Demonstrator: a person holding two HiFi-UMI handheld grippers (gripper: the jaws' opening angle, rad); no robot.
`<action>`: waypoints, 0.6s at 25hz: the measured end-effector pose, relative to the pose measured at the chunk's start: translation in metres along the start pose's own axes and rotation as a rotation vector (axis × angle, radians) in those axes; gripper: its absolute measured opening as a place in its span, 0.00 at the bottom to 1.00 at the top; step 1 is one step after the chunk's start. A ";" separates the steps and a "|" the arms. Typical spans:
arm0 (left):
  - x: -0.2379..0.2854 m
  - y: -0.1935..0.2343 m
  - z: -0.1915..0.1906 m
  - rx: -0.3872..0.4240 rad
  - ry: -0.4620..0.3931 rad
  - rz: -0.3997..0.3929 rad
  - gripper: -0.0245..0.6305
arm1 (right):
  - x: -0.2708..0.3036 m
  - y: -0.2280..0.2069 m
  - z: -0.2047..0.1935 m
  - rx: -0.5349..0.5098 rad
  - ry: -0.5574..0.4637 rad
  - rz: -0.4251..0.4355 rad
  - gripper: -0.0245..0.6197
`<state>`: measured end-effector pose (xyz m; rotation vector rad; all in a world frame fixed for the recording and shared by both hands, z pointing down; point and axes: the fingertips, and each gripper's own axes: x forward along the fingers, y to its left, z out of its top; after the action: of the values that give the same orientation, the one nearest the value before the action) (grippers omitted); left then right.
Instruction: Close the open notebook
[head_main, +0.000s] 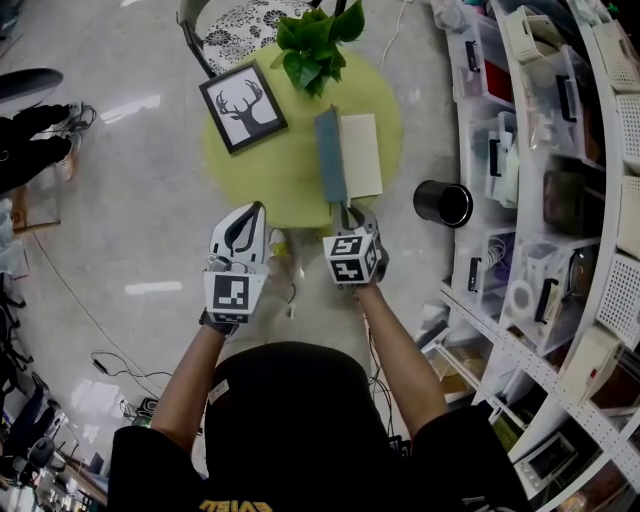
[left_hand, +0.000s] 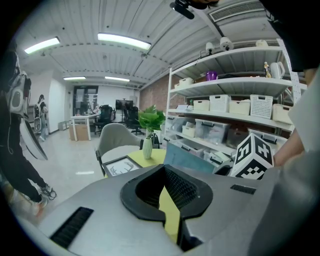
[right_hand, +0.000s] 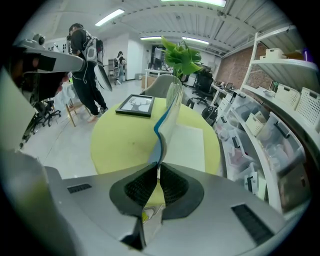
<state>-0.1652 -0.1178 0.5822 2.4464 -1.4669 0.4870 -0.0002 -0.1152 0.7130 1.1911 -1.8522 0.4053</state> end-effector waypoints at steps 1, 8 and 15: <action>0.000 0.000 0.000 -0.001 -0.001 0.001 0.07 | 0.000 -0.001 -0.001 0.002 0.002 0.000 0.07; 0.003 -0.003 -0.002 -0.007 0.006 -0.003 0.07 | 0.003 -0.007 -0.005 0.015 0.026 -0.002 0.07; 0.008 -0.006 -0.003 -0.008 0.012 -0.007 0.07 | 0.007 -0.013 -0.010 0.032 0.044 0.002 0.07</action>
<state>-0.1566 -0.1204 0.5878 2.4380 -1.4518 0.4922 0.0144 -0.1188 0.7216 1.1926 -1.8152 0.4604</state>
